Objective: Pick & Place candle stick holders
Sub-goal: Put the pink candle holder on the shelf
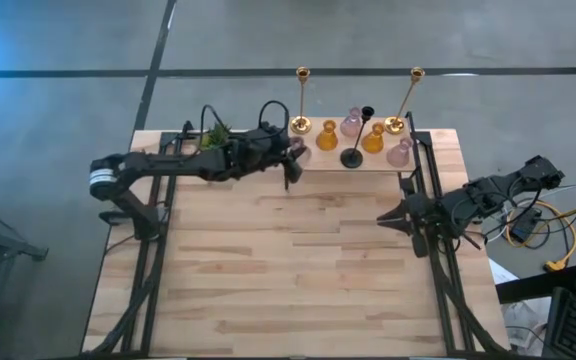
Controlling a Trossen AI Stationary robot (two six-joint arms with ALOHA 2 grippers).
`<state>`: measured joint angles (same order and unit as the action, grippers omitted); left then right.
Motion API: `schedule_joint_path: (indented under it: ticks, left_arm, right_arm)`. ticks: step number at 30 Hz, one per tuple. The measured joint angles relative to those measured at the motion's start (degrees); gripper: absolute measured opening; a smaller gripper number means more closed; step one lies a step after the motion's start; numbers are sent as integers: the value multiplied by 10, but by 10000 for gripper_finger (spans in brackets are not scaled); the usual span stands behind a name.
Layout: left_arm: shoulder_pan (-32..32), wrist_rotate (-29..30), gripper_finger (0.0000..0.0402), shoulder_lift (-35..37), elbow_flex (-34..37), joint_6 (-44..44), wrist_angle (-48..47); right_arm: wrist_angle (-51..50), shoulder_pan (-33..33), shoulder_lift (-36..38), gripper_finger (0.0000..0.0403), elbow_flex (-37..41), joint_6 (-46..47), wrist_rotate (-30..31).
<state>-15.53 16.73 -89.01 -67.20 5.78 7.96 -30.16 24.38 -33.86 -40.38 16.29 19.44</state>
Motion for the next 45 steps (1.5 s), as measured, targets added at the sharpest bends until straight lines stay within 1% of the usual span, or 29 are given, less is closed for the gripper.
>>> schedule_joint_path:
  ticks: [6,13,27,37,43,45]
  left_arm:
    - [-11,-16,130,-33,-28,-13,2]
    - [-18,-16,130,-58,-60,-18,-43]
    - [-34,-8,130,-87,-59,-12,-44]
    - [-35,-10,130,-90,-59,-10,-48]
    - [-37,-23,130,-90,-59,-10,-50]
    - [-38,-23,143,-90,-59,-10,-50]
  right_arm:
    - [1,0,8,43,0,0,2]
    - [-2,0,9,43,0,2,1]
    - [-10,0,9,43,0,6,1]
    - [-10,0,9,44,0,6,1]
    - [-10,0,9,43,0,7,1]
    - [-10,0,9,43,0,7,1]
